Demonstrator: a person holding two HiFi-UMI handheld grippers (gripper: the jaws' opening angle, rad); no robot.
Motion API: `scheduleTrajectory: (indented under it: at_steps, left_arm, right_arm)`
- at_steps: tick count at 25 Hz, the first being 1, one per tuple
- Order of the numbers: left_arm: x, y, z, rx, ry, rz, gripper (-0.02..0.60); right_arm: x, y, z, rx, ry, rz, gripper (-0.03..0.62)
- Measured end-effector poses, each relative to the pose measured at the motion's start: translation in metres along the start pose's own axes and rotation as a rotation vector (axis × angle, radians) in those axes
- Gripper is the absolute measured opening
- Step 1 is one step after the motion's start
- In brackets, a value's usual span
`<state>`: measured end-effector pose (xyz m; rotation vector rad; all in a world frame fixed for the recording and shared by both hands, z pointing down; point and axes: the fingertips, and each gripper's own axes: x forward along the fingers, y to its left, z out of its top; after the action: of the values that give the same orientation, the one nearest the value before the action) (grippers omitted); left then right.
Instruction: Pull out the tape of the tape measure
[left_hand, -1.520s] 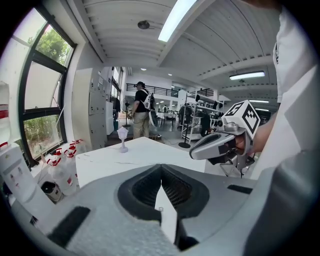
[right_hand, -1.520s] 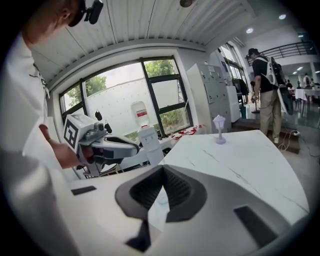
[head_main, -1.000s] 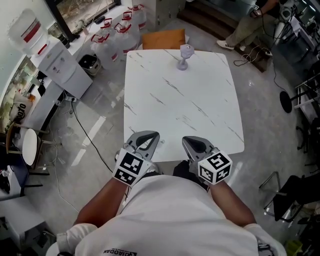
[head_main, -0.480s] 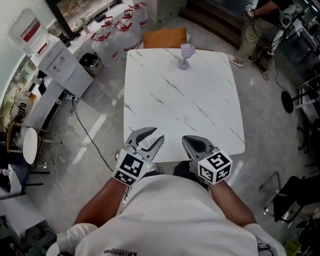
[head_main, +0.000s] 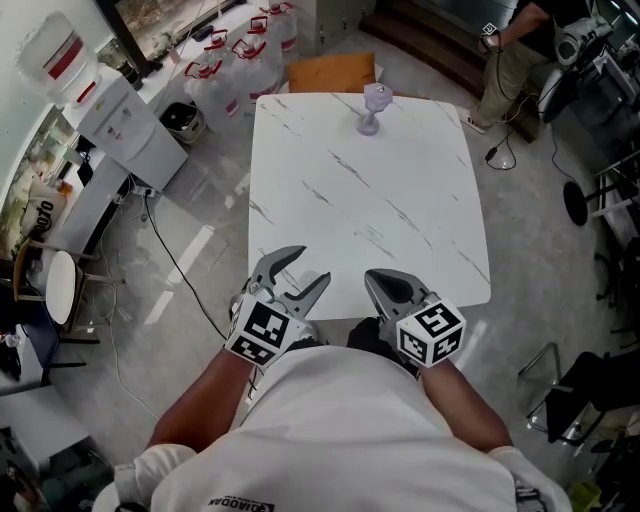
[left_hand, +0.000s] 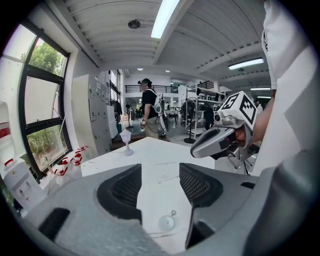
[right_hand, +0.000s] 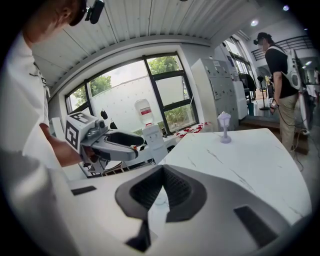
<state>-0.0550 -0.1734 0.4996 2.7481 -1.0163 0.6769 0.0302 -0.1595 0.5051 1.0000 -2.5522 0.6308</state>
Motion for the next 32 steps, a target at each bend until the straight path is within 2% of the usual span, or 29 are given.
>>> scheduleTrajectory:
  at_steps: [3,5,8,15,22,32]
  left_arm:
    - [0.002,-0.003,-0.008,0.049,0.052,-0.026,0.245]
    - [0.007,-0.009,-0.023,0.125,0.118,-0.068,0.235]
    - [0.016,-0.016,-0.055,0.241,0.236,-0.116,0.233]
    - [0.043,-0.025,-0.138,0.361,0.451,-0.202,0.23]
    - [0.069,-0.026,-0.197,0.342,0.605,-0.265,0.235]
    - [0.089,-0.028,-0.224,0.329,0.698,-0.301,0.235]
  right_arm:
    - [-0.002,0.001,0.0,0.002,-0.002,-0.001,0.006]
    - [-0.004,0.0,-0.003,0.004,0.0,0.0,0.006]
    - [-0.007,0.0,-0.009,0.012,0.005,0.002,0.006]
    - [-0.015,-0.004,-0.02,0.033,0.014,-0.009,0.006]
    - [-0.027,-0.016,-0.025,0.042,0.019,-0.029,0.006]
    - [-0.04,-0.035,-0.025,0.05,0.025,-0.053,0.006]
